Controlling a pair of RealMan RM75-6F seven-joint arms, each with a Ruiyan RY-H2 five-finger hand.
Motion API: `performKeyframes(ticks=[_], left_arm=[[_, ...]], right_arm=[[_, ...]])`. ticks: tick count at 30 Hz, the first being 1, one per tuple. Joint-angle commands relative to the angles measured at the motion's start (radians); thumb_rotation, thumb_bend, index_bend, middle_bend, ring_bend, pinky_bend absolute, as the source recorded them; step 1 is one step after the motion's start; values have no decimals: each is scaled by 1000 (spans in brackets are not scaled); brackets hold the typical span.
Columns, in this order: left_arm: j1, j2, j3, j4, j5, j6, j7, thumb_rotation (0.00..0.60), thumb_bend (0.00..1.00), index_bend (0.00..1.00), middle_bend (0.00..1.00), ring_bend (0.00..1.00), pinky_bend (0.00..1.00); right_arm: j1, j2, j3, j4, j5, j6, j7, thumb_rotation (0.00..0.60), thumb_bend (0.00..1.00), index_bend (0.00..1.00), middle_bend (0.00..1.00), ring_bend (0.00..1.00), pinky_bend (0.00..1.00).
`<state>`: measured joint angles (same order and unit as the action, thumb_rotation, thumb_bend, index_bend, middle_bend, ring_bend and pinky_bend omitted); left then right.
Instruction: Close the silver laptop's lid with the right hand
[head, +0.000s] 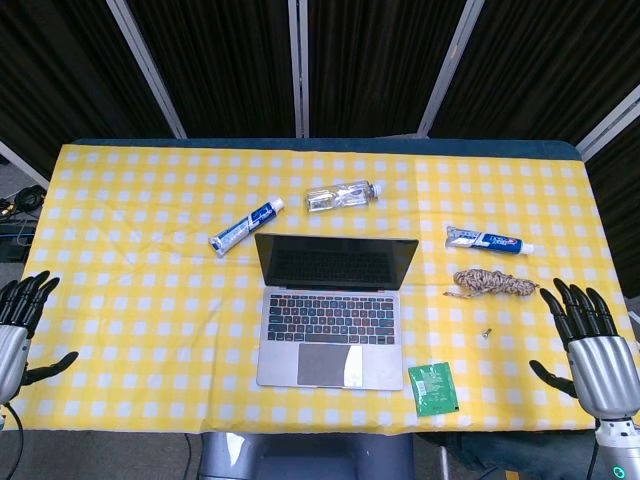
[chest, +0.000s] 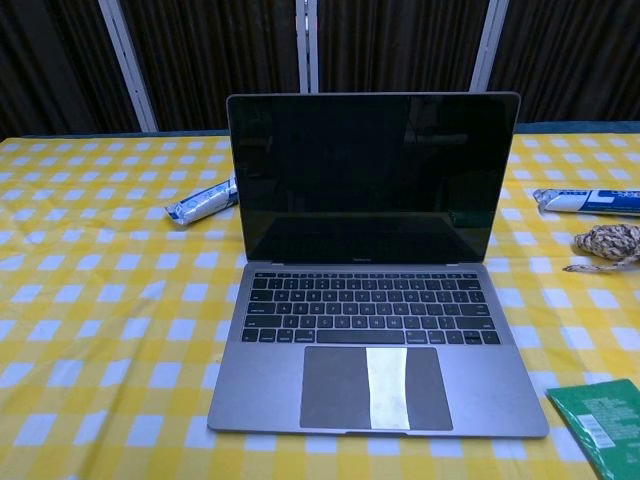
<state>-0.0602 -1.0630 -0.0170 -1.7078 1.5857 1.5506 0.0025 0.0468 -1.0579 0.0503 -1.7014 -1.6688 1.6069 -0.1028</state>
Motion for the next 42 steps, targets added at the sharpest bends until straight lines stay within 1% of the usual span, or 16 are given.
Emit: performKeyframes(ticks=[1, 8, 9, 10, 12, 14, 15, 17, 20, 22, 25, 28, 32, 36, 41, 42], left_arm=[[-1, 0, -1, -1, -5, -3, -3, 600, 0, 0, 0, 0, 0], [-1, 4, 1, -2, -4, -7, -11, 600, 0, 0, 0, 0, 0], [-1, 3, -1, -1, -5, -4, -8, 600, 0, 0, 0, 0, 0], [-1, 2, -2, -1, -6, -4, -8, 600, 0, 0, 0, 0, 0], [-3, 0, -2, -2, -9, -8, -9, 600, 0, 0, 0, 0, 0], [-8, -4, -4, 0, -17, -20, -1, 600, 0, 0, 0, 0, 0], [-10, -6, -6, 1, -22, -25, 4, 600, 0, 0, 0, 0, 0], [-15, -13, -10, 2, -34, -36, 15, 600, 0, 0, 0, 0, 0], [-20, -20, -13, 3, -49, -48, 30, 600, 0, 0, 0, 0, 0], [-23, -25, -15, 4, -58, -57, 38, 600, 0, 0, 0, 0, 0], [-30, -34, -18, 6, -71, -72, 49, 600, 0, 0, 0, 0, 0], [-37, -43, -23, 13, -80, -82, 61, 600, 0, 0, 0, 0, 0], [-43, -51, -28, 23, -97, -95, 69, 600, 0, 0, 0, 0, 0], [-48, -53, -35, 30, -114, -105, 65, 600, 0, 0, 0, 0, 0], [-48, -50, -43, 36, -130, -106, 53, 600, 0, 0, 0, 0, 0], [-49, -49, -45, 37, -134, -106, 49, 600, 0, 0, 0, 0, 0]], right_arm=[[0, -1, 0, 0, 1, -1, -2, 600, 0, 0, 0, 0, 0], [2, 3, -6, -5, 6, -15, 6, 600, 0, 0, 0, 0, 0], [6, 5, -5, -6, 9, -23, 10, 600, 10, 0, 0, 0, 0], [10, 6, -3, -7, 12, -29, 13, 600, 50, 0, 0, 0, 0], [26, 8, 6, -10, 23, -51, 31, 600, 194, 0, 0, 0, 0], [60, 18, 24, -9, 32, -90, 51, 600, 412, 0, 0, 0, 0], [78, 25, 35, -9, 37, -111, 56, 600, 487, 0, 0, 0, 0], [128, 46, 65, -17, 54, -168, 75, 600, 701, 0, 0, 0, 0], [206, 79, 112, -31, 87, -261, 141, 600, 885, 0, 0, 0, 0], [264, 101, 144, -29, 102, -323, 180, 600, 944, 0, 0, 0, 0], [346, 110, 185, -18, 110, -403, 247, 600, 994, 15, 0, 0, 0], [431, 102, 209, 8, 111, -496, 326, 600, 1000, 39, 4, 0, 6], [536, 85, 241, 14, 153, -626, 391, 600, 1000, 83, 79, 0, 81], [619, 73, 265, 4, 227, -751, 410, 600, 1000, 106, 127, 22, 101], [691, 38, 279, 16, 313, -853, 392, 600, 1000, 138, 172, 78, 130], [711, 24, 282, 22, 344, -880, 387, 600, 1000, 140, 178, 89, 137]])
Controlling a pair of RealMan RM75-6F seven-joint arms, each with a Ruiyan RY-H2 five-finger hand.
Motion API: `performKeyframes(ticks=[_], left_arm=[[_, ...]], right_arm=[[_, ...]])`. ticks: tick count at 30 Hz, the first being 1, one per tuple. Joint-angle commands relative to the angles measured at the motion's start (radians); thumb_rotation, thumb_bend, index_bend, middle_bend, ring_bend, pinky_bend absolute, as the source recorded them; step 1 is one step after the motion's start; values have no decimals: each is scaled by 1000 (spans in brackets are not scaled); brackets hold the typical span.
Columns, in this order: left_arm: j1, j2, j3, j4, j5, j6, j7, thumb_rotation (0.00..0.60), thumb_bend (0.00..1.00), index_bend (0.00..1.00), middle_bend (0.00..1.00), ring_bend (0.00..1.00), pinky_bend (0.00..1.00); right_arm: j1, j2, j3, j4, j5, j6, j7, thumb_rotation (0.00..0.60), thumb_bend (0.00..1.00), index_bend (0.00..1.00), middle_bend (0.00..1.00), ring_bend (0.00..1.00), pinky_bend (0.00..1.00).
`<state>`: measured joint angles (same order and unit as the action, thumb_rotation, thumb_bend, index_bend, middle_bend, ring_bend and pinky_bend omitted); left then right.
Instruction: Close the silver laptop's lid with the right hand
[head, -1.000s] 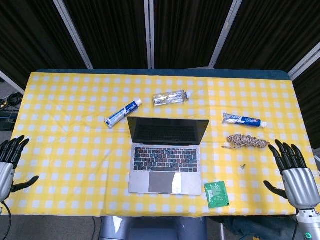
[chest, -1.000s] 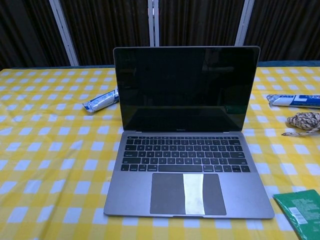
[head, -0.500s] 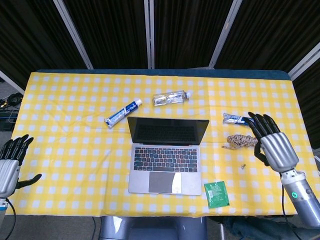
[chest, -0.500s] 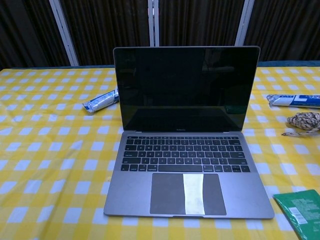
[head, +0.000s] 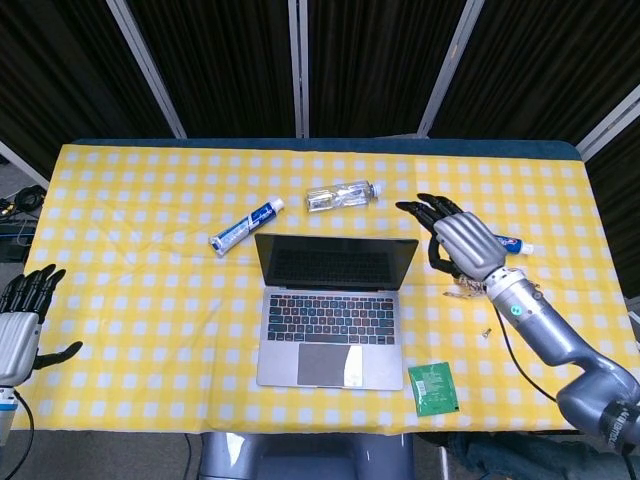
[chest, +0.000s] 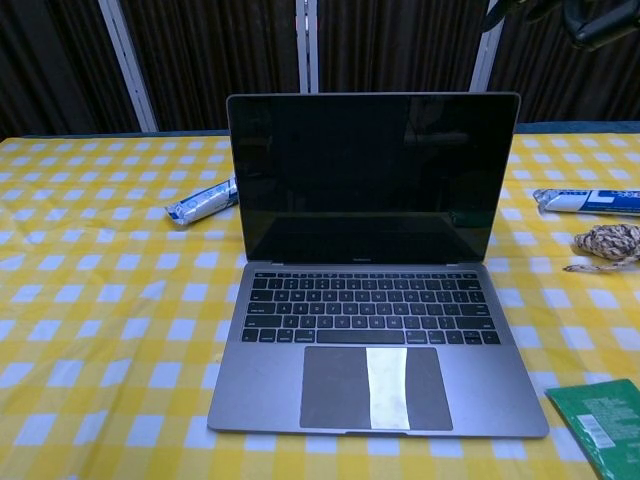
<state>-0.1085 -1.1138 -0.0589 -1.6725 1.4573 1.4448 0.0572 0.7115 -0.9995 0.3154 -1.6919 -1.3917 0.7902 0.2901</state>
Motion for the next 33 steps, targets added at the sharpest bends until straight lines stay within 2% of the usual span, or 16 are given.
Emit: performKeyframes(ticks=[1, 11, 19, 28, 33], left_arm=[[-1, 3, -4, 2, -8, -2, -10, 600, 0, 0, 0, 0, 0], [-3, 12, -11, 6, -27, -11, -32, 600, 0, 0, 0, 0, 0], [-7, 12, -13, 13, -35, -17, -37, 600, 0, 0, 0, 0, 0], [-8, 14, -13, 13, -40, -22, -47, 600, 0, 0, 0, 0, 0], [-7, 11, -17, 16, -42, -14, -42, 600, 0, 0, 0, 0, 0]], right_arm=[[58, -43, 19, 16, 88, -80, -10, 600, 1000, 140, 184, 99, 146], [140, -93, 8, 25, 246, -190, -52, 600, 1000, 140, 246, 185, 240], [189, -115, -6, 32, 321, -238, -81, 600, 1000, 142, 270, 207, 251], [200, -99, -11, -21, 354, -257, -71, 600, 1000, 168, 296, 233, 276], [190, -72, -10, -66, 327, -279, -40, 600, 1000, 178, 304, 240, 276]])
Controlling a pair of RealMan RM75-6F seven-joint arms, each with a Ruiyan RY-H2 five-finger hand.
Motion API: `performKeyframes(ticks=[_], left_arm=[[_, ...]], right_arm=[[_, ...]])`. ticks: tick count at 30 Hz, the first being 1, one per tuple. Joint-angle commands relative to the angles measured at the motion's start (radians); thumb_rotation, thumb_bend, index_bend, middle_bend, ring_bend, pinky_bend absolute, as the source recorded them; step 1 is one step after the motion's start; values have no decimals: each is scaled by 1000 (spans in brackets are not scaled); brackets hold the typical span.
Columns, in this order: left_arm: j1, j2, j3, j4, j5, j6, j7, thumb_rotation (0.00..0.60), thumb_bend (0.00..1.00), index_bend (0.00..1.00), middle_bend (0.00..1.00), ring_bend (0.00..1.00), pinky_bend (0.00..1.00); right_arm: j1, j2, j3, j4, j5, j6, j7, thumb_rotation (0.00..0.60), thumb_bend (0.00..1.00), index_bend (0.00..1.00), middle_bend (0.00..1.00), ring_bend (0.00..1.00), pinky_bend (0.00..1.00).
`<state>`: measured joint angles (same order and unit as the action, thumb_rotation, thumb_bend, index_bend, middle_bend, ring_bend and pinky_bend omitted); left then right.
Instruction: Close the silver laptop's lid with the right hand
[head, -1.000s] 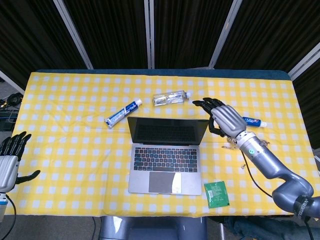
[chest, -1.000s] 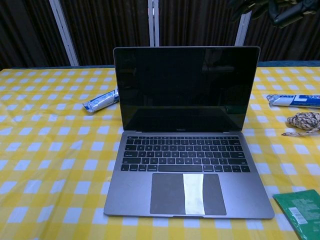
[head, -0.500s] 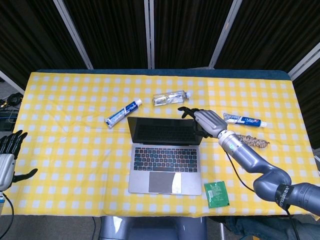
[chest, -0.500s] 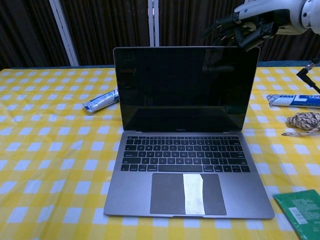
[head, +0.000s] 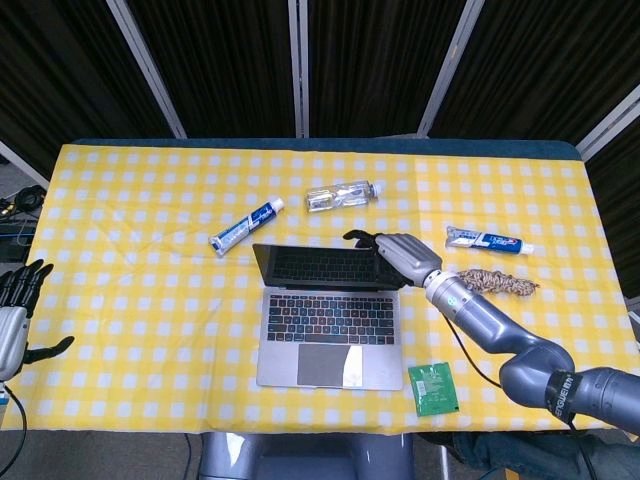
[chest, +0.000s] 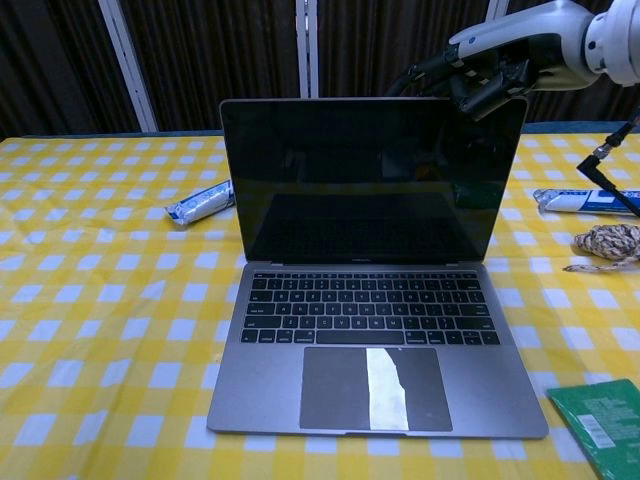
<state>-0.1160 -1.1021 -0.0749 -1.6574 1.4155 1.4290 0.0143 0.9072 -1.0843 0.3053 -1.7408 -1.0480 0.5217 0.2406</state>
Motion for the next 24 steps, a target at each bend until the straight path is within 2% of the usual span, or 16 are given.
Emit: performKeyframes(ticks=[1, 8, 13, 19, 24], left_arm=[[0, -2, -1, 1, -1, 2, 2, 600, 0, 0, 0, 0, 0], [-1, -6, 0, 4, -3, -1, 5, 600, 0, 0, 0, 0, 0], [-1, -8, -1, 5, -3, 2, 8, 600, 0, 0, 0, 0, 0], [-1, -7, -1, 3, -2, 4, 6, 600, 0, 0, 0, 0, 0], [-2, -7, 3, 3, 0, -1, 6, 600, 0, 0, 0, 0, 0]], right_arm=[[-9, 20, -2, -31, -32, -14, 13, 600, 1000, 178, 304, 240, 276], [-34, 51, -15, -113, -135, -3, 15, 600, 1000, 182, 304, 240, 276], [-57, 72, -35, -175, -249, 17, 14, 600, 1000, 195, 313, 249, 276], [-75, 68, -97, -199, -405, 41, -21, 600, 1000, 195, 313, 249, 276], [-88, 42, -169, -195, -524, 69, -86, 600, 1000, 195, 313, 249, 276]])
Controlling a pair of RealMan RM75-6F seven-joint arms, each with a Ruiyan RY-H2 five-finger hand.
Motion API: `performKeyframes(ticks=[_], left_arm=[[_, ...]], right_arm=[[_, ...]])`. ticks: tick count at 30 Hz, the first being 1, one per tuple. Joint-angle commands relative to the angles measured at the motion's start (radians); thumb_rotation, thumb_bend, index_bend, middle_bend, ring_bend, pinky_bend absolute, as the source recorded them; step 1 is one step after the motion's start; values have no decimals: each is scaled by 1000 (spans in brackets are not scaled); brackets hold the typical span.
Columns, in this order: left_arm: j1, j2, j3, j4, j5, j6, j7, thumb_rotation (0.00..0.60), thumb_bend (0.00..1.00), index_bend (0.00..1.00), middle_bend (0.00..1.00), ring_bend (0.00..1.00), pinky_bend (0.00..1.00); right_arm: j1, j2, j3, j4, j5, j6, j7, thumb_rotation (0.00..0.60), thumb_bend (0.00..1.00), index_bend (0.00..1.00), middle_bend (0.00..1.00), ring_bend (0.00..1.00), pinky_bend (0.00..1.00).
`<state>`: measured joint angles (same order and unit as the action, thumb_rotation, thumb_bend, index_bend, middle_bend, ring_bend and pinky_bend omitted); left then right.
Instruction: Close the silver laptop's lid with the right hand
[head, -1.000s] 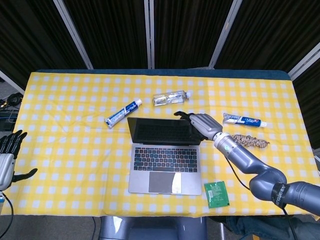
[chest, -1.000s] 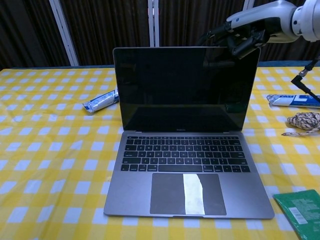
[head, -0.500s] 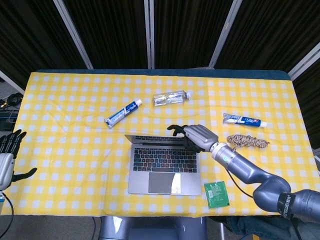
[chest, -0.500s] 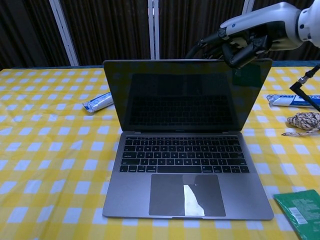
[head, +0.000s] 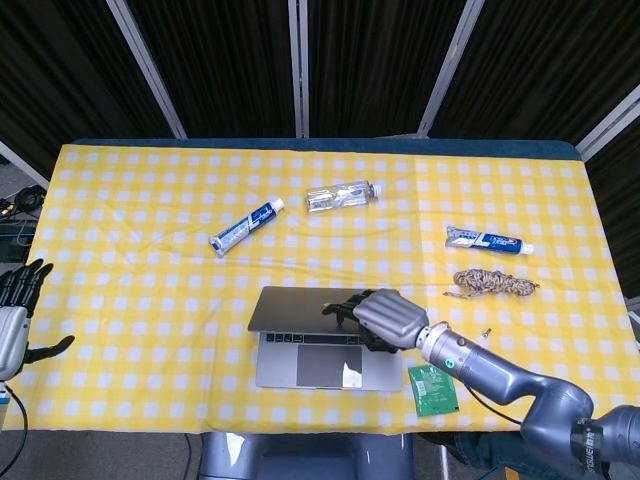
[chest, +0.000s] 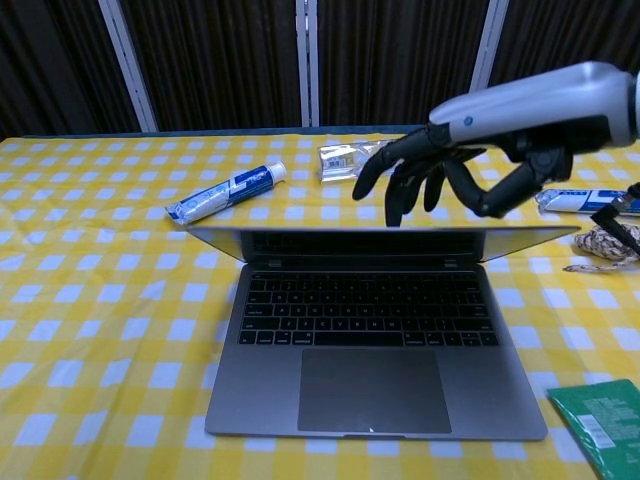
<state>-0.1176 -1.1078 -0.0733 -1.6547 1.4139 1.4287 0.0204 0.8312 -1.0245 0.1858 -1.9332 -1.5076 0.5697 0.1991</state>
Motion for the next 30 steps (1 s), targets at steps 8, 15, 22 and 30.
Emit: performKeyframes(ticks=[8, 15, 22, 30], left_arm=[[0, 0, 2, -2, 4, 2, -1, 600, 0, 0, 0, 0, 0], [-3, -3, 5, -1, 6, -3, 8, 600, 0, 0, 0, 0, 0], [-4, -7, 6, -2, 4, -5, 15, 600, 0, 0, 0, 0, 0], [-2, -9, 5, -1, 0, -2, 17, 600, 0, 0, 0, 0, 0]], right_arm=[[-29, -78, -135, 49, -171, 52, -202, 600, 1000, 196, 313, 249, 276], [-48, -142, -191, 145, -210, 65, -319, 600, 1000, 196, 312, 249, 276], [-66, -198, -237, 209, -221, 80, -365, 600, 1000, 196, 294, 249, 276], [-95, -191, -233, 206, -243, 189, -381, 600, 1000, 188, 282, 247, 277]])
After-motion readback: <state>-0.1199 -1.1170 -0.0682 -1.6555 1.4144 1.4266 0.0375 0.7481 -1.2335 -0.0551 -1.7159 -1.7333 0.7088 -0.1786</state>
